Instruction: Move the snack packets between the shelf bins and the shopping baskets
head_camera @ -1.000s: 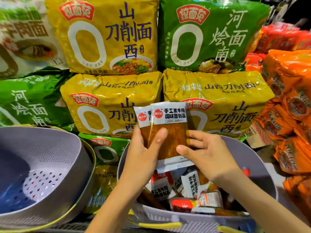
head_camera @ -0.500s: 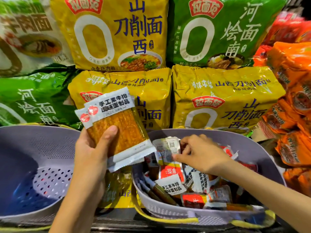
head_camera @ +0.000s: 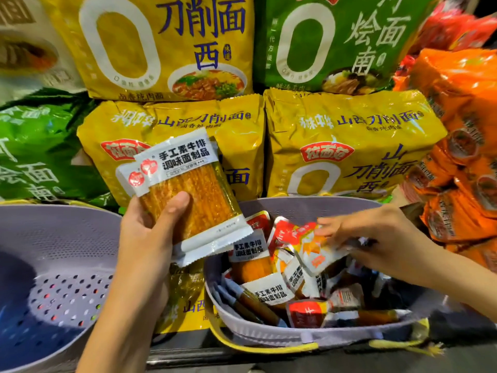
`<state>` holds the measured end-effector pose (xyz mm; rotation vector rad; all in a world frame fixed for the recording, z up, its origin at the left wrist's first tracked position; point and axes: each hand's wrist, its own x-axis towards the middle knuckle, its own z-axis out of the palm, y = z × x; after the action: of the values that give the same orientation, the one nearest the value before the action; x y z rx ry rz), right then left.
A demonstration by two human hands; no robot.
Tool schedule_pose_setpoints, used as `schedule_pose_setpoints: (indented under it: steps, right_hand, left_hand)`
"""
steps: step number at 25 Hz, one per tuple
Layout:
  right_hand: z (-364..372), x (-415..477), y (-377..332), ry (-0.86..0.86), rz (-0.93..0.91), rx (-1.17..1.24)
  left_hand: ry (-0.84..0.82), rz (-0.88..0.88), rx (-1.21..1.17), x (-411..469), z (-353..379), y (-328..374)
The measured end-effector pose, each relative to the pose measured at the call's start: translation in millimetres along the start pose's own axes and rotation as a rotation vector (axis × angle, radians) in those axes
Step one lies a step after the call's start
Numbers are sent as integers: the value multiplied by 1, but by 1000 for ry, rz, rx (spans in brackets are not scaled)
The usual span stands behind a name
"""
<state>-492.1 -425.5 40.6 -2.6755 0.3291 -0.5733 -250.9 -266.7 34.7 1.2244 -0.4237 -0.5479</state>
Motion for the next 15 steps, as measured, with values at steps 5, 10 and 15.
schedule_pose_setpoints:
  steps: [5, 10, 15]
  right_hand:
    - [14, -21, 8, -418, -60, -168]
    - [6, 11, 8, -209, 226, 50]
    - [43, 51, 18, -218, 481, -156]
  left_hand:
    - [-10, 13, 10, 2, 10, -3]
    - [-15, 23, 4, 2, 14, 0]
    - [-26, 10, 0, -1, 11, 1]
